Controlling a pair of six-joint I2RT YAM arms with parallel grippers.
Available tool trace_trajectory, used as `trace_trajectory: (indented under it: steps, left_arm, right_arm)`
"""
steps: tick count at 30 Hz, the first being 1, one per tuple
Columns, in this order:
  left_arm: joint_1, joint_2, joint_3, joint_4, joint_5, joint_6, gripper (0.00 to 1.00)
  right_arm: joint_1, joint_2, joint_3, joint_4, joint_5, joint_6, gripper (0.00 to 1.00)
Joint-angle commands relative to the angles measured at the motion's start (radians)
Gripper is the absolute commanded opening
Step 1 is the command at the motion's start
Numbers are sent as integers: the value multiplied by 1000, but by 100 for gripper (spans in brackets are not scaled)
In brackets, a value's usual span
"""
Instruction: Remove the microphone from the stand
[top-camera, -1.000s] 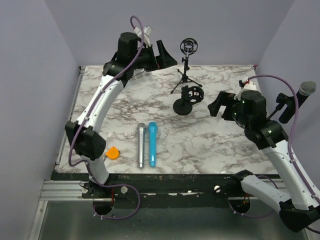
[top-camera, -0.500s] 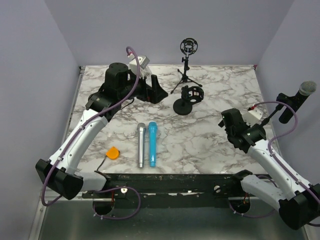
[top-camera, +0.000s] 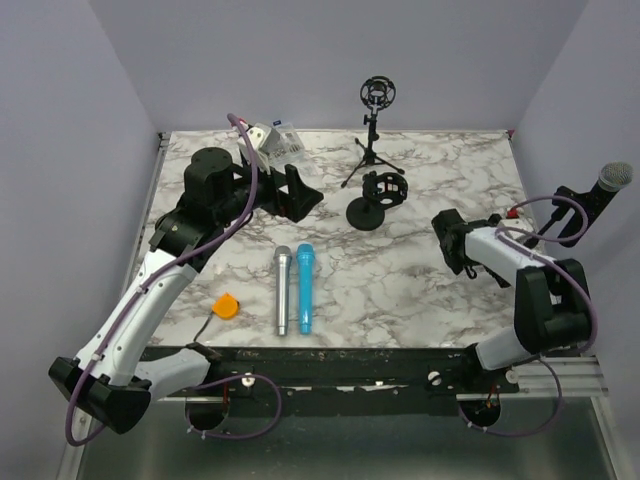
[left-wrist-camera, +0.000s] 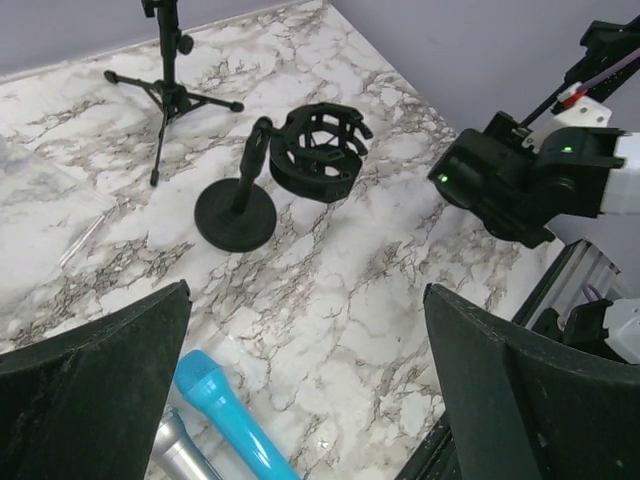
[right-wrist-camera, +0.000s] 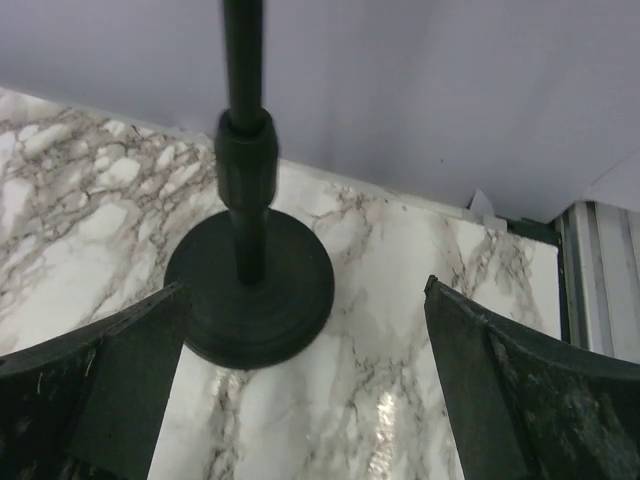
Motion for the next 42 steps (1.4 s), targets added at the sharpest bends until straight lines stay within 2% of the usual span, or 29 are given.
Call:
trace_trajectory:
  steps: [1, 2, 6, 13, 15, 16, 18, 27, 28, 30, 35, 38, 42]
  left_arm:
    - [-5, 4, -8, 41, -4, 7, 99]
    - [-6, 9, -9, 42, 1, 6, 99]
    - [-5, 28, -6, 41, 12, -1, 99]
    - [1, 58, 1, 35, 24, -6, 99]
    - [2, 63, -6, 45, 35, -13, 98]
    - [2, 69, -8, 48, 37, -17, 99]
    - [3, 87, -5, 46, 43, -19, 99]
    - [15, 116, -5, 53, 65, -38, 99]
    - [15, 118, -8, 55, 65, -38, 99]
    - [15, 121, -8, 53, 65, -38, 99]
    - [15, 123, -8, 53, 62, -36, 99]
    - [17, 123, -8, 53, 59, -35, 98]
    - [18, 118, -7, 50, 58, -33, 99]
  right_arm:
    - [-15, 198, 121, -421, 235, 566, 100]
    - [-26, 273, 158, -560, 258, 768, 100]
    - [-63, 427, 245, -568, 309, 724, 100]
    - [-111, 447, 287, -567, 348, 711, 100]
    - [-121, 463, 302, -568, 355, 716, 97]
    - [-125, 472, 314, -567, 360, 718, 91]
    - [-139, 486, 348, -568, 359, 712, 87]
    - [-173, 519, 448, -567, 385, 678, 85]
    - [-175, 518, 453, -567, 384, 679, 83]
    - [-175, 508, 449, -567, 386, 687, 72]
    - [-175, 504, 447, -567, 383, 696, 53]
    - [-175, 500, 442, -567, 369, 699, 37]
    - [-128, 488, 433, -567, 355, 694, 24]
